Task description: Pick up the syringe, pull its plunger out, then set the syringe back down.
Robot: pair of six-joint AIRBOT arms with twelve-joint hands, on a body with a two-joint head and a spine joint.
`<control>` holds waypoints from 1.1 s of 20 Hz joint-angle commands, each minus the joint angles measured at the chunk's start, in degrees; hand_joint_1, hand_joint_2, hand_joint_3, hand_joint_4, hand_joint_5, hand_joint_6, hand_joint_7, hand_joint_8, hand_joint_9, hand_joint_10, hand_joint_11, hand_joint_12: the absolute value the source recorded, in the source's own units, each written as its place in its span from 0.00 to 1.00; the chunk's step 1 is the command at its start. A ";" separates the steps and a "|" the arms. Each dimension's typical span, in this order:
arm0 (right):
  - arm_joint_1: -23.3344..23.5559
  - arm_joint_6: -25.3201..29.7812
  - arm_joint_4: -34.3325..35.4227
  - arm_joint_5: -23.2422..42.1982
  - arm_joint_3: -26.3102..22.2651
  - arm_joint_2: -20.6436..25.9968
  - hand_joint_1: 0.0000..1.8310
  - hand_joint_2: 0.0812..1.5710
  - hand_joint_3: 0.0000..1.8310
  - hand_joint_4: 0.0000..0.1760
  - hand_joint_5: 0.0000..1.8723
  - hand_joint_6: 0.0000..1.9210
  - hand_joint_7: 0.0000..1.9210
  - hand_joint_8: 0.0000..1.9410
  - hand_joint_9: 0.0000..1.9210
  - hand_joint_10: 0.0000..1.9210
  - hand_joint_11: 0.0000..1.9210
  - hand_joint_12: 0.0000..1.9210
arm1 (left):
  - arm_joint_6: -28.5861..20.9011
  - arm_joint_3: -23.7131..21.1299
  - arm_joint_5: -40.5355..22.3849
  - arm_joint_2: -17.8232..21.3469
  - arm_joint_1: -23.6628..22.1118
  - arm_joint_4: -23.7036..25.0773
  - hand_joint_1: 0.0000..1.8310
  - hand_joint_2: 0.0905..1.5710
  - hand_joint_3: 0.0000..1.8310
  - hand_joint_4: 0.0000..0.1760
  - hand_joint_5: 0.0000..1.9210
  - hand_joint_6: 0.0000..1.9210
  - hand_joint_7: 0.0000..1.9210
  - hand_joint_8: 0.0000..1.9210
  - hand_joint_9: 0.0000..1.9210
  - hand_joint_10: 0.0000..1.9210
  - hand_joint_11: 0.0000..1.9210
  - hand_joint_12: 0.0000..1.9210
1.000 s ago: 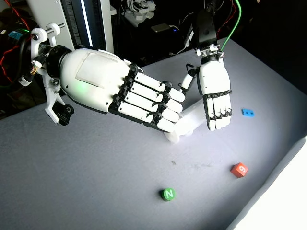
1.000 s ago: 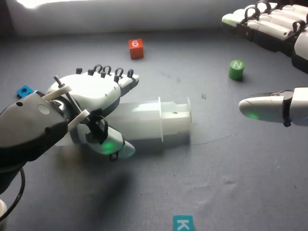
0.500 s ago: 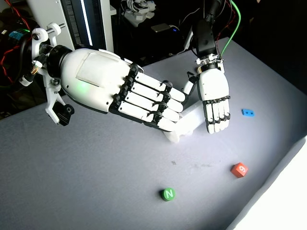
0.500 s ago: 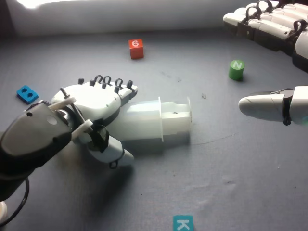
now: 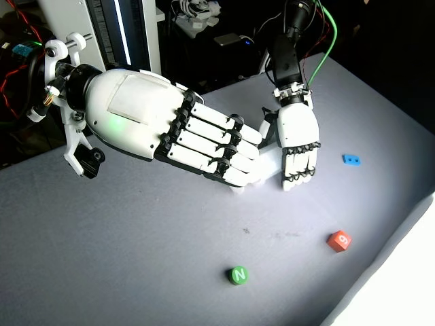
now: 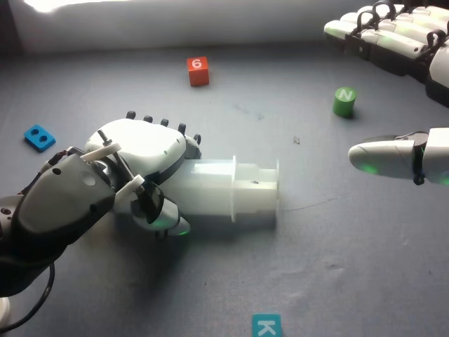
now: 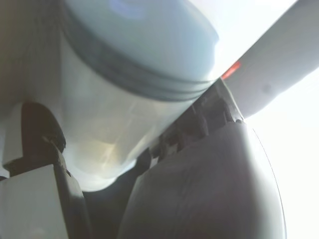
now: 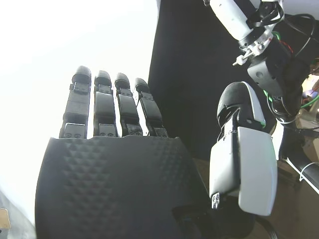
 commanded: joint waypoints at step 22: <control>8.76 12.21 -0.62 -0.89 0.11 2.00 0.16 0.68 0.00 0.00 0.00 0.00 0.02 0.00 0.02 0.00 0.00 0.09 | 11.87 -4.93 0.52 5.35 -12.29 -9.86 0.75 0.68 0.00 0.00 0.49 0.53 0.57 0.38 0.48 0.61 0.28 0.61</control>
